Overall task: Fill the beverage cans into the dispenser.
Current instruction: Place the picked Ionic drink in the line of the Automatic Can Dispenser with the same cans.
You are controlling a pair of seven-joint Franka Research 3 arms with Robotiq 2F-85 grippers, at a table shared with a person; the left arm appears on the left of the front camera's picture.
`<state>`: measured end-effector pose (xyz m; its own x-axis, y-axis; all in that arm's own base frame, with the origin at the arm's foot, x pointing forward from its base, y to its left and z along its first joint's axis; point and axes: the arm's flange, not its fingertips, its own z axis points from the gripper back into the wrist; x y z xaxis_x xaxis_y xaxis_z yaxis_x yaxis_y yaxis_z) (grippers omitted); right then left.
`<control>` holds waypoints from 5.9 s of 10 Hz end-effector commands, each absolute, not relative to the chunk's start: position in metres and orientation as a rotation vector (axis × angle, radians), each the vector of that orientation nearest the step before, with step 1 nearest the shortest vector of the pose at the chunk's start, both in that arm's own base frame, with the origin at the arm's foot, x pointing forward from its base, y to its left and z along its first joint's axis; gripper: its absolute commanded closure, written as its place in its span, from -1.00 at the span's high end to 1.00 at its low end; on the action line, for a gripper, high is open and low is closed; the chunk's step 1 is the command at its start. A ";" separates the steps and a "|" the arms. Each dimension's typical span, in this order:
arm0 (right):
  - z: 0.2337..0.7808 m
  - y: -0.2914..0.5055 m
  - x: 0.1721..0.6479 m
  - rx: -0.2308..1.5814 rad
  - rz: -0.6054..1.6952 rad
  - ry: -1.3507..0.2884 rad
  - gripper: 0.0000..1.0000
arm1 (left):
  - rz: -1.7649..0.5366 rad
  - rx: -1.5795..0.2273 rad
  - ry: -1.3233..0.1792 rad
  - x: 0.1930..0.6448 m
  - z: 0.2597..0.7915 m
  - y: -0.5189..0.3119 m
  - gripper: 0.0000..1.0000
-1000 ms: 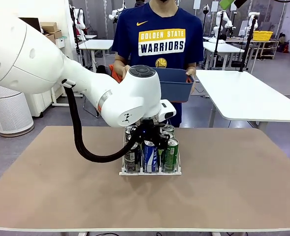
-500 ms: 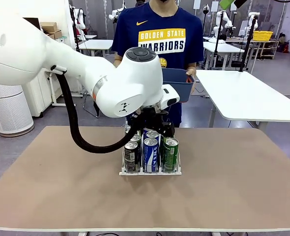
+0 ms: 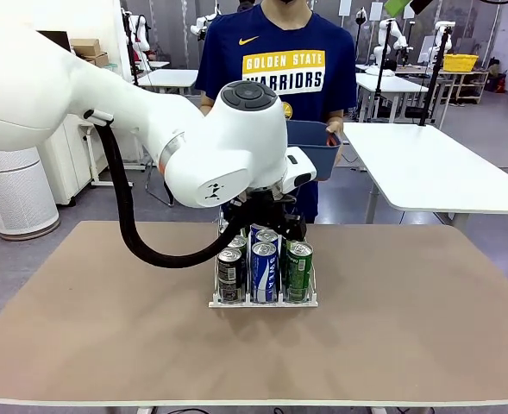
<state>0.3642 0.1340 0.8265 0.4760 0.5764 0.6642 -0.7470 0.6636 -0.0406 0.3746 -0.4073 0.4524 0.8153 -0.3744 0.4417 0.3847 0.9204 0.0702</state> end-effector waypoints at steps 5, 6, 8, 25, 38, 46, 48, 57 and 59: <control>0.825 0.134 0.364 0.270 0.820 -0.700 1.00 | -0.417 -0.037 -0.453 0.379 0.455 -0.408 1.00; 0.825 0.134 0.364 0.270 0.820 -0.700 1.00 | -0.417 -0.037 -0.453 0.379 0.455 -0.408 1.00; 0.825 0.134 0.364 0.270 0.820 -0.700 1.00 | -0.417 -0.037 -0.453 0.379 0.455 -0.408 1.00; 0.825 0.134 0.364 0.270 0.820 -0.700 1.00 | -0.719 -0.121 -0.477 0.297 0.744 -0.187 1.00; 0.825 0.134 0.364 0.270 0.820 -0.700 1.00 | -0.751 -0.326 -0.564 0.331 0.774 -0.200 1.00; 0.825 0.134 0.364 0.270 0.820 -0.700 1.00 | -0.800 -0.284 -0.621 0.314 0.802 -0.210 1.00; 0.825 0.134 0.364 0.270 0.820 -0.700 1.00 | -0.800 -0.284 -0.621 0.314 0.802 -0.210 1.00; 0.825 0.134 0.364 0.270 0.820 -0.700 1.00 | -0.800 -0.284 -0.621 0.314 0.802 -0.210 1.00; 0.825 0.134 0.364 0.270 0.820 -0.700 1.00 | -0.800 -0.284 -0.621 0.314 0.802 -0.210 1.00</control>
